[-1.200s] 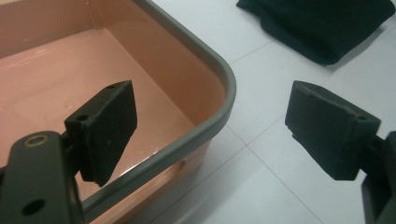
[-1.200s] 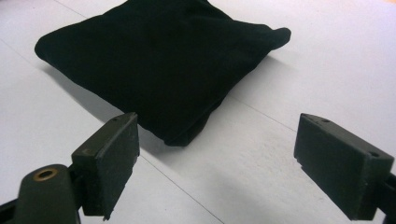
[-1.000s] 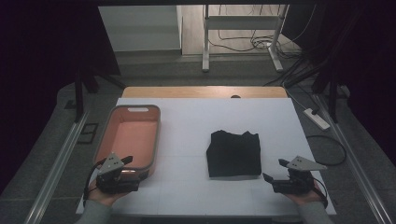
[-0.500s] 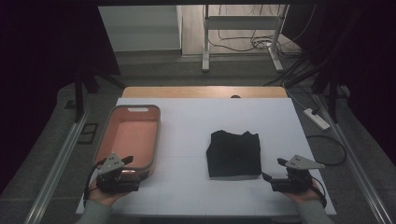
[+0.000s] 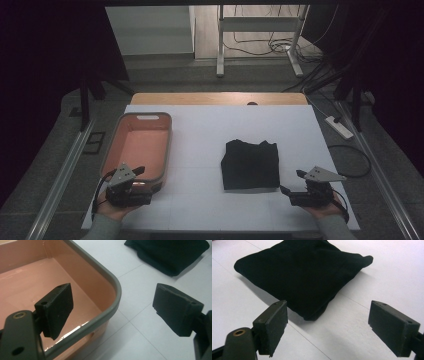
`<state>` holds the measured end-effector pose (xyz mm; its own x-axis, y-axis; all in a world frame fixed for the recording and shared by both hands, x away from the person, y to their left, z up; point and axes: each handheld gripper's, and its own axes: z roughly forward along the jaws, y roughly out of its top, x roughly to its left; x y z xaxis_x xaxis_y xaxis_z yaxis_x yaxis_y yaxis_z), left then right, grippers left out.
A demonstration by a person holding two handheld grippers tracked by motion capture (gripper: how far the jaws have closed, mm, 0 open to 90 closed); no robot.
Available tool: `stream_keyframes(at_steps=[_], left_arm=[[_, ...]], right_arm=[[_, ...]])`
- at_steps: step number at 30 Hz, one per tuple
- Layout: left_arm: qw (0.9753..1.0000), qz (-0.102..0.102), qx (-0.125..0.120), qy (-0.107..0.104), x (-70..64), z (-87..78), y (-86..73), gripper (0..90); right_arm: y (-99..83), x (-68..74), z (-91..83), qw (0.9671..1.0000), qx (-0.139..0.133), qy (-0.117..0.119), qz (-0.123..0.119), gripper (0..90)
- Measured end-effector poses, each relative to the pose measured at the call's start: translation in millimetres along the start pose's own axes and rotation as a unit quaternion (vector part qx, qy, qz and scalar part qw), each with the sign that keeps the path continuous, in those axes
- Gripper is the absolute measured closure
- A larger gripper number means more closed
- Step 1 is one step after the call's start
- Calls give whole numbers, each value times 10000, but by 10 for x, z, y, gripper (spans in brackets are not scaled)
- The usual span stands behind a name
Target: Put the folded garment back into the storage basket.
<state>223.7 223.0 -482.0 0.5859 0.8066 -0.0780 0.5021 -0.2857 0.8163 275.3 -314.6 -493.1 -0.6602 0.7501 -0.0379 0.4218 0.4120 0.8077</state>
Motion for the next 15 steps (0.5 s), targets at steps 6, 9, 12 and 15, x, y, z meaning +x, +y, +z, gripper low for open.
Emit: stream_keyframes(at_steps=[6, 9, 12, 15], left_arm=[[10000, 24, 20, -38, -21, 47, 73, 171], [10000, 26, 19, -58, -23, 56, 96, 172], [10000, 26, 29, -63, -25, 66, 110, 172], [10000, 26, 34, -55, -25, 72, 130, 172]], right_arm=[[3, 3, 14, 10000, 29, -19, -9, 169], [7, 3, 23, 10000, 34, -39, -10, 171], [9, 7, 28, 10000, 33, -44, -13, 171], [7, 10, 23, 10000, 20, -34, -1, 172]])
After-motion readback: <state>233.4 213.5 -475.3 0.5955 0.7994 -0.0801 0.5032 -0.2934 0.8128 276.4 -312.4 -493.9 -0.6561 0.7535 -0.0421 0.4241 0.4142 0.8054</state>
